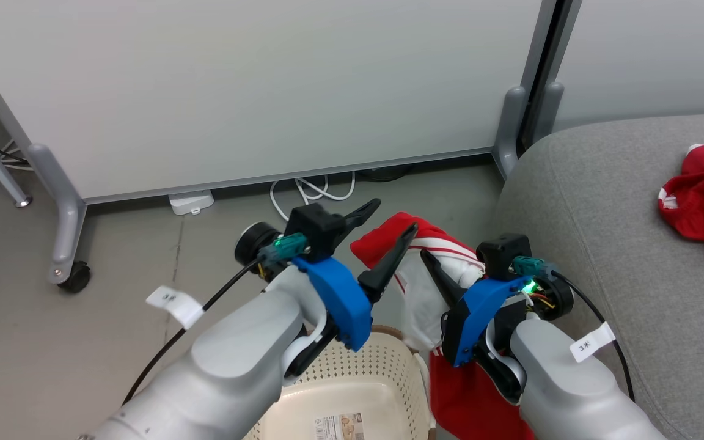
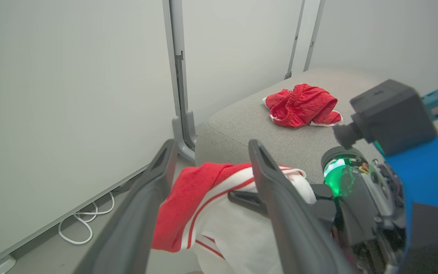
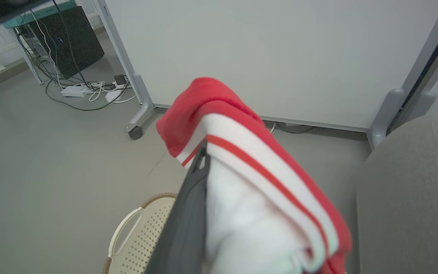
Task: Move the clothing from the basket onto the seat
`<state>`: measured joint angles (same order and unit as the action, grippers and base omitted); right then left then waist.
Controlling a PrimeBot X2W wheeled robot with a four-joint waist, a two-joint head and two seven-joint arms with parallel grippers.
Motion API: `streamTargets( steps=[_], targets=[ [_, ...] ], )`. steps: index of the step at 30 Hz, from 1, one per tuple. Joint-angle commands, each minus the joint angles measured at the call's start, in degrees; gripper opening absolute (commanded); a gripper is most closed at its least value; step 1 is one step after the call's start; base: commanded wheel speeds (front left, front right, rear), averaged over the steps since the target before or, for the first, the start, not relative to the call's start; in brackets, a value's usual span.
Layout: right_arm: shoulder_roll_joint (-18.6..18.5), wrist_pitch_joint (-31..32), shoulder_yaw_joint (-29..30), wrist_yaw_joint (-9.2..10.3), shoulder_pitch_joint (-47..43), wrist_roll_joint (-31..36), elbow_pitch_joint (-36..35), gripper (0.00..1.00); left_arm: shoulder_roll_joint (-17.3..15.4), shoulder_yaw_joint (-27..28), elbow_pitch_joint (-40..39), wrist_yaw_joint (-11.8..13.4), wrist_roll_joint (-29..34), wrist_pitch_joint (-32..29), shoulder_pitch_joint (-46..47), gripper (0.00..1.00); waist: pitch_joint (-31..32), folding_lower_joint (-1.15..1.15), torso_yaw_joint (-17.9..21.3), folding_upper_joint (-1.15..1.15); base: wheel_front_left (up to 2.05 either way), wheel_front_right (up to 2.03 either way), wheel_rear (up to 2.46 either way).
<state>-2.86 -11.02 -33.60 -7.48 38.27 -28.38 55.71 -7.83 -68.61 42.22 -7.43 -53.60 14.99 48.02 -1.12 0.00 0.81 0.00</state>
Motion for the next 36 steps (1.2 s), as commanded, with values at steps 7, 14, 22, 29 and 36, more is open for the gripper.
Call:
streamTargets(
  steps=[7, 14, 22, 29, 36],
  targets=[
    [0.0, -1.9, 1.7, -0.03, 1.0, 0.6, 0.9, 0.00, -4.1, 10.1, -7.4, 1.2, 7.7, 0.3, -9.2, 1.00, -0.4, 0.00, 0.2, 0.00, 0.00, 0.00, 0.00],
    [0.0, -2.7, 3.1, -0.03, 0.5, 2.3, 0.7, 0.00, -6.6, 21.8, -15.2, 2.2, 16.2, 0.3, -20.4, 1.00, -0.8, 0.00, 1.0, 0.00, 0.00, 0.00, 0.00],
    [0.0, -3.0, 5.4, -0.03, -0.2, 4.2, 0.2, 0.00, -7.2, 32.9, -21.2, 1.5, 24.9, 0.3, -32.2, 1.00, -1.0, 0.00, 1.9, 0.00, 0.00, 0.00, 0.00],
    [0.0, -2.9, 7.3, -0.03, -1.4, 5.9, -1.1, 0.00, -6.0, 41.4, -23.6, 0.9, 29.2, 0.3, -39.5, 1.00, -1.0, 0.00, 3.3, 0.00, 0.00, 0.00, 0.00],
    [0.0, -2.0, 8.8, -0.03, -2.5, 7.1, -3.2, 0.00, -4.2, 47.4, -25.5, 0.3, 32.1, 0.3, -44.0, 1.00, -1.2, 0.00, 5.3, 0.00, 0.00, 0.00, 0.00]
  ],
)
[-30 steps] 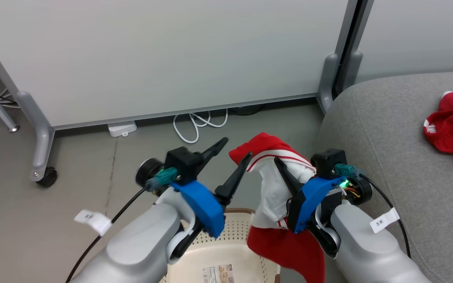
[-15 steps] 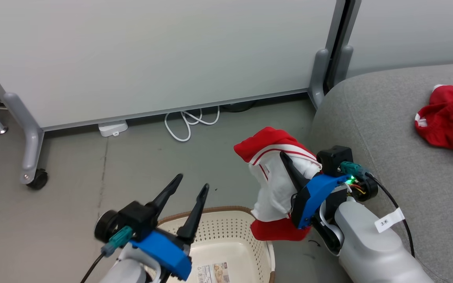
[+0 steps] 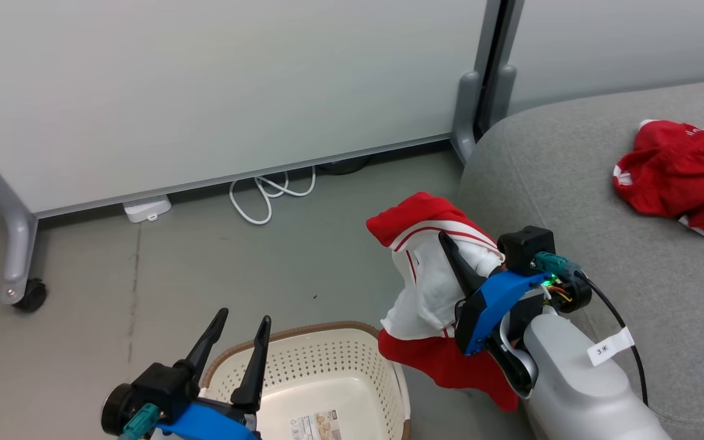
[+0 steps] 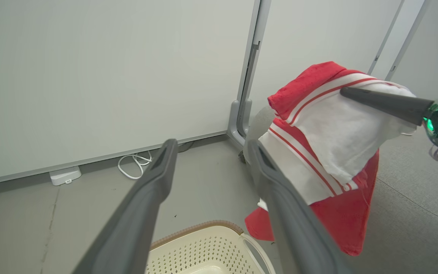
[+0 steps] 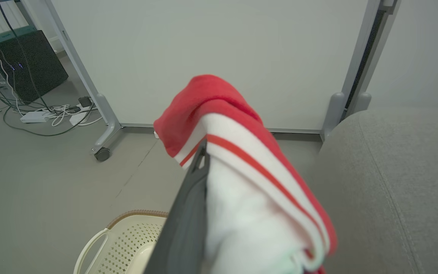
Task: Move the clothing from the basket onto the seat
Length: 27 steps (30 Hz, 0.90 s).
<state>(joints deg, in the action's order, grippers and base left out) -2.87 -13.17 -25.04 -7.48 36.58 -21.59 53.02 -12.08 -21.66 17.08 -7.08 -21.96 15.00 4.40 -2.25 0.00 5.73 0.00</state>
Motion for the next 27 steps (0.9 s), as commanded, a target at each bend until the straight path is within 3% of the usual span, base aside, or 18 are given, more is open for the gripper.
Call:
streamTargets(
  steps=[1, 27],
  targets=[
    [0.0, 0.3, 0.4, -0.03, -0.9, 0.4, -0.8, 0.00, 0.4, 1.0, -0.5, -0.2, 0.8, 0.3, -0.7, 1.00, -0.1, 0.00, 0.8, 0.00, 0.00, 0.00, 0.00],
    [0.0, 3.3, 3.6, -0.03, -4.5, 2.9, -10.1, 0.00, 0.4, 0.7, -0.8, -0.4, 2.7, 0.3, 1.3, 1.00, -2.9, 0.00, 15.9, 0.00, 0.00, 0.00, 0.00]
  ],
)
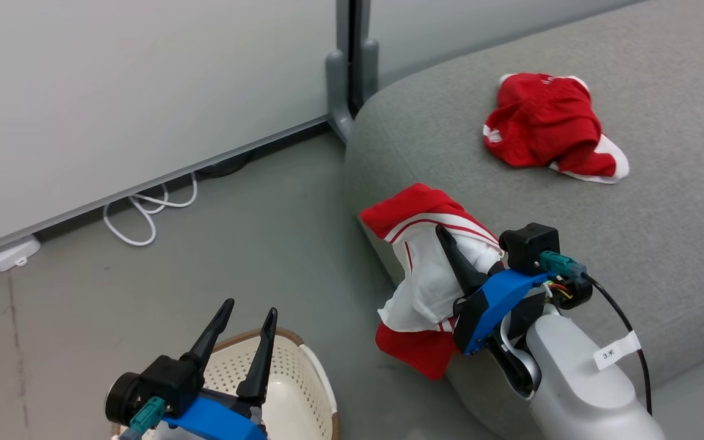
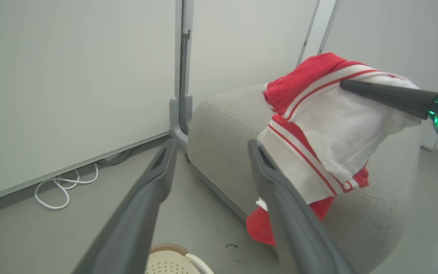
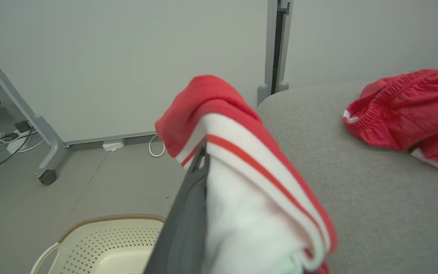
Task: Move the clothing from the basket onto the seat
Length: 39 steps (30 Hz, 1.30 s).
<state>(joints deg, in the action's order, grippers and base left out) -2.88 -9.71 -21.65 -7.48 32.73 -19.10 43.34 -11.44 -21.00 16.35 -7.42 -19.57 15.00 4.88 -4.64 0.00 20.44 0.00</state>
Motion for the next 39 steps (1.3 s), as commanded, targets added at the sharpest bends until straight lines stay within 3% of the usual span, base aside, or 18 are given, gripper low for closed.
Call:
streamTargets(
  steps=[1, 10, 24, 32, 39],
  targets=[
    [0.0, -0.1, 0.3, -0.03, -0.8, 0.5, -0.7, 0.00, -0.3, 0.0, -0.1, -0.1, 0.4, 0.3, 0.8, 1.00, -0.6, 0.00, 1.6, 0.00, 0.00, 0.00, 0.00],
    [0.0, 0.9, 0.9, -0.03, -2.1, 0.7, -3.1, 0.00, -0.9, -0.4, -0.5, -0.1, 0.4, 0.3, 1.0, 1.00, -1.1, 0.00, 4.7, 0.00, 0.00, 0.00, 0.00],
    [0.0, 1.9, 1.7, -0.03, -1.5, 1.4, -5.3, 0.00, -1.4, -1.2, -0.7, -0.1, 0.4, 0.3, 1.7, 1.00, -2.0, 0.00, 5.2, 0.00, 0.00, 0.00, 0.00],
    [-0.6, 2.6, 5.3, -0.03, 5.9, 3.2, -8.9, 0.00, -2.6, -2.1, -1.7, -0.1, 0.6, 0.3, 4.0, 1.00, -5.8, 0.00, 3.9, 0.00, 0.00, 0.00, 0.00],
    [-5.5, 6.2, 10.9, -0.03, 16.2, 4.6, -13.9, 0.00, -4.1, -3.4, -3.5, -0.1, 1.2, 0.3, 7.2, 1.00, -11.2, 0.00, 2.7, 0.00, 0.00, 0.00, 0.00]
  ],
)
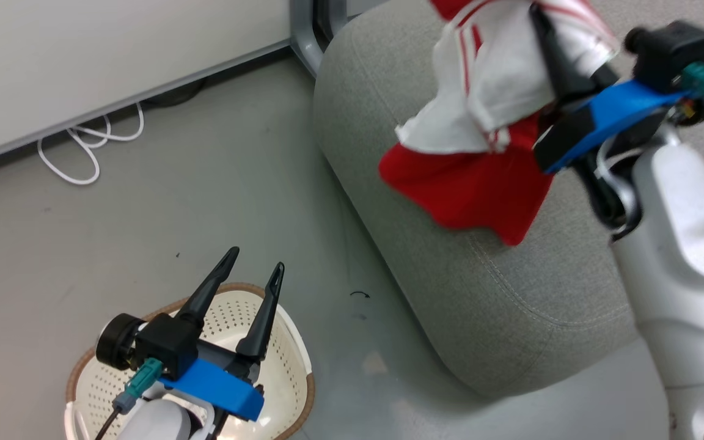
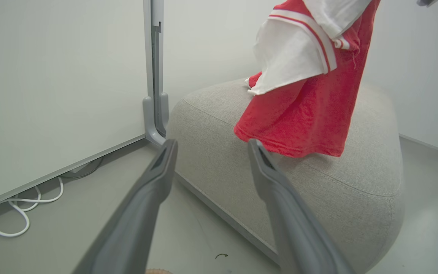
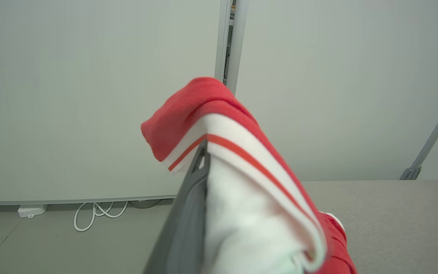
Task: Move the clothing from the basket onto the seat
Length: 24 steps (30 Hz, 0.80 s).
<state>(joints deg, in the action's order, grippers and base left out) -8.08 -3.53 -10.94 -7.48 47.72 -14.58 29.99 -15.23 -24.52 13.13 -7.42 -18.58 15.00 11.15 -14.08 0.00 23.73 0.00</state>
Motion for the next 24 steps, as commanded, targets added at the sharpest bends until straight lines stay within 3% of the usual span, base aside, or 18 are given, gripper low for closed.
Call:
streamTargets(
  steps=[1, 10, 15, 20, 24],
  targets=[
    [-1.1, 0.7, 1.3, -0.03, 2.7, -0.1, -1.3, 0.00, -0.6, 0.0, -0.6, -0.1, 0.4, 0.3, 1.4, 1.00, -2.7, 0.00, -0.6, 0.00, 0.00, 0.00, 0.00],
    [-7.5, 6.7, 13.0, -0.03, 17.3, 0.0, -2.9, 0.00, -4.8, -1.2, -3.9, -0.1, 1.4, 0.3, 4.9, 1.00, -11.4, 0.00, 0.9, 0.00, 0.00, 0.00, 0.00],
    [-10.3, 6.5, 18.8, -0.02, 21.8, 2.4, -0.9, 0.00, -7.0, -2.3, -5.4, -0.1, 1.9, 0.3, 6.9, 1.00, -15.2, 0.00, 1.4, 0.00, 0.00, 0.00, 0.00],
    [-11.4, 4.7, 24.5, -0.02, 21.3, 4.3, 4.4, 0.00, -9.0, -3.2, -7.1, -0.1, 2.2, -0.1, 8.9, 1.00, -18.9, 0.00, 1.0, 0.00, 0.00, 0.00, 0.00],
    [-9.7, 2.6, 28.5, -0.03, 19.1, 6.2, 9.4, 0.00, -10.4, -3.1, -9.0, 0.0, 2.5, -0.8, 9.5, 1.00, -21.4, 0.00, 0.3, 0.00, 0.00, 0.00, 0.00]
  ],
)
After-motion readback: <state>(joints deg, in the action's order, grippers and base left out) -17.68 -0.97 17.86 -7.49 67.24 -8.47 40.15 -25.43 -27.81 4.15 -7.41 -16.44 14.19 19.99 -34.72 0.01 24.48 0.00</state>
